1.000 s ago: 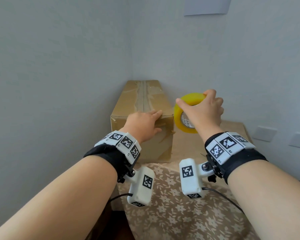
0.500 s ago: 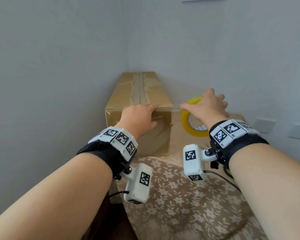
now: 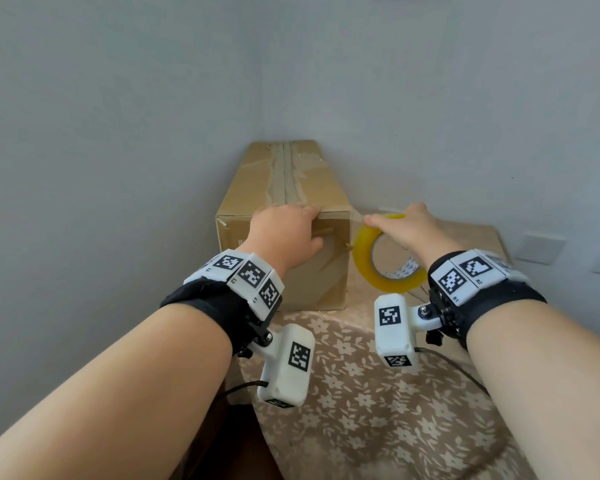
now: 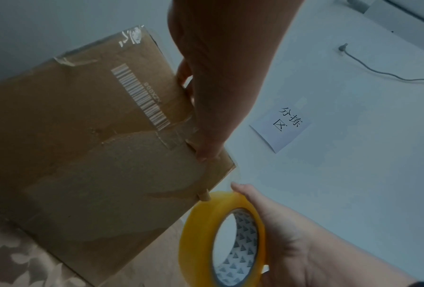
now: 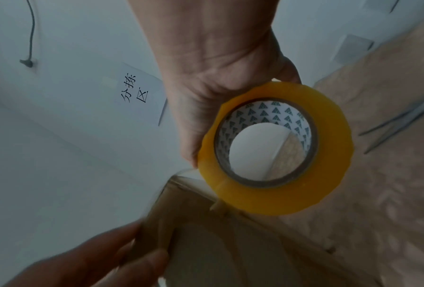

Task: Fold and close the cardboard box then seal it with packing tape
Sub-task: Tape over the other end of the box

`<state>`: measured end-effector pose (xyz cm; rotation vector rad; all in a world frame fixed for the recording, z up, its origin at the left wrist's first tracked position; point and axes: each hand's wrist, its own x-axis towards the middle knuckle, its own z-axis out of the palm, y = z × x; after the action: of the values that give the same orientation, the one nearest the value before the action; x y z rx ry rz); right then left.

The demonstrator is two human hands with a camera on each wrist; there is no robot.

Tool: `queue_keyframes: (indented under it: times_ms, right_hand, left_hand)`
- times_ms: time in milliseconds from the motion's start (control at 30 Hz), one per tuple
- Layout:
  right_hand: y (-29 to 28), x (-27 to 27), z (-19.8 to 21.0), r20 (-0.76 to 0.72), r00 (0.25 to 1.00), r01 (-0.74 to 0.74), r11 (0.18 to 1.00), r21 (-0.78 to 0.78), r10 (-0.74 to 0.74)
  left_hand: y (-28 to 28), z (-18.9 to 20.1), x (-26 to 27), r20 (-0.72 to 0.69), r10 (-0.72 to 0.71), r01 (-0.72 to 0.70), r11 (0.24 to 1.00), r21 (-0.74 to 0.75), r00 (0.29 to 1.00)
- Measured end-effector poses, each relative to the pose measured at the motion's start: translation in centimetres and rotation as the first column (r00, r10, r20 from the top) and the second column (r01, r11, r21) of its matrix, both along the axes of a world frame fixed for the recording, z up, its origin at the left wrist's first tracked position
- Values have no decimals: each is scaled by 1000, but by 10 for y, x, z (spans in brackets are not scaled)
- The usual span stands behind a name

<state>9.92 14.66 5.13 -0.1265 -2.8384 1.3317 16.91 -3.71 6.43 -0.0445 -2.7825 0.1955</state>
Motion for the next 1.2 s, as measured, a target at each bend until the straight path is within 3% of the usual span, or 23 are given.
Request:
queue_keyframes:
  times_ms: [100,200,300,400,500,667,833,933,1000,1100,1167,1200]
  right_hand:
    - [1,1,-14,-50,998,-49,995,-86,45]
    - [14,-3,-26,-101,995,-25,977,-213,4]
    - [19,-4,-37,-22,996,65,909,-411,-81]
    - [16,-3,-37,10,991,120,867,-483,-132]
    - [18,-5,-24,-125,980,100,931,-351,-152]
    - [27,-1,-37,-212,977,22,999,36,-14]
    - [23,6,-59,-104,991,-97,990,-105,87]
    - [20,6,-58,-113,983,-150,986,-69,141]
    - [15,8,-48,-198,971,-139,990,-22,132]
    - [-7,20,-19,-493,860,-133,991,30,131]
    - [-33,31,1,-633,721,-236,959,159,282]
    - [-49,38,10,-630,657,-304,910,282,415]
  left_hand:
    - [1,1,-5,-7,-46,46,998,33,999]
    - [4,3,-7,11,-81,81,995,-55,997]
    - [11,4,-9,-2,-116,114,978,-176,993]
    - [15,5,-14,-37,-108,103,987,-124,993]
    - [13,0,-12,-39,-112,111,993,-30,993]
    - [13,0,-11,-14,-122,122,991,45,992]
    - [7,7,-10,12,-148,148,988,35,989]
    - [-10,13,-3,80,-206,199,976,92,975]
    - [-26,17,6,91,-200,187,973,133,975]
    - [-58,20,24,58,-158,148,978,145,986]
    - [-85,18,36,51,-132,119,971,208,990]
    - [-98,16,42,53,-129,110,956,273,990]
